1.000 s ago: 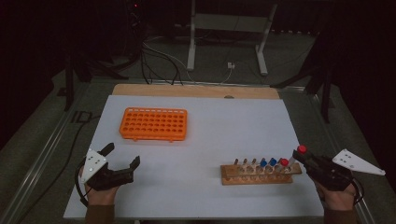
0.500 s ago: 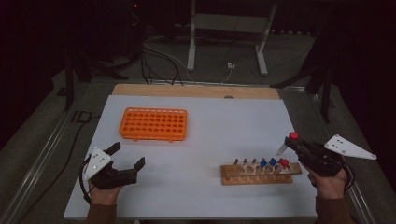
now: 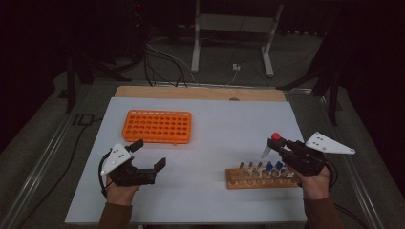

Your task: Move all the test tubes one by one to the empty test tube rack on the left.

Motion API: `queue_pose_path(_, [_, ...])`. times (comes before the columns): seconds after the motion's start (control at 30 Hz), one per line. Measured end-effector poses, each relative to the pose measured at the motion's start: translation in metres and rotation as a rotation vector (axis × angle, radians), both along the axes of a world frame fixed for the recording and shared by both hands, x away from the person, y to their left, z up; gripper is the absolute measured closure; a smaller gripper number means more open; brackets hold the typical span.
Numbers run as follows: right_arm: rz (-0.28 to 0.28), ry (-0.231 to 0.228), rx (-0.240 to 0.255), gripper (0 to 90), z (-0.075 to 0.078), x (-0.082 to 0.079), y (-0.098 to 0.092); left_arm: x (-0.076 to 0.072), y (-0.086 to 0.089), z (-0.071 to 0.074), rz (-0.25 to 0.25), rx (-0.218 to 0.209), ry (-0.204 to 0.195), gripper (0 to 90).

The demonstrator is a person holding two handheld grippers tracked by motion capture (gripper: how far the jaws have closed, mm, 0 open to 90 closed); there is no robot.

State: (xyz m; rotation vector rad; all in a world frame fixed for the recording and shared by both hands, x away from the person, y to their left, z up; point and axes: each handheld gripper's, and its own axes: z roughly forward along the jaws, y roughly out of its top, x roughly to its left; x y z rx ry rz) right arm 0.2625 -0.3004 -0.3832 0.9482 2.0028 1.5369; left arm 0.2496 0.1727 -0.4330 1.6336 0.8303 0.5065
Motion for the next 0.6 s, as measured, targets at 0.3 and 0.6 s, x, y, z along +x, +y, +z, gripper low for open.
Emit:
queue_pose_path(0.3, [0.058,0.029,-0.012,74.0,-0.003,0.008,0.035,0.012,-0.038,0.01,-0.077,0.015,0.01,0.5])
queue_pose_path(0.6, [0.106,0.042,-0.009,74.0,-0.006,0.013,0.063,0.024,-0.085,0.011,-0.143,0.023,0.019,3.0])
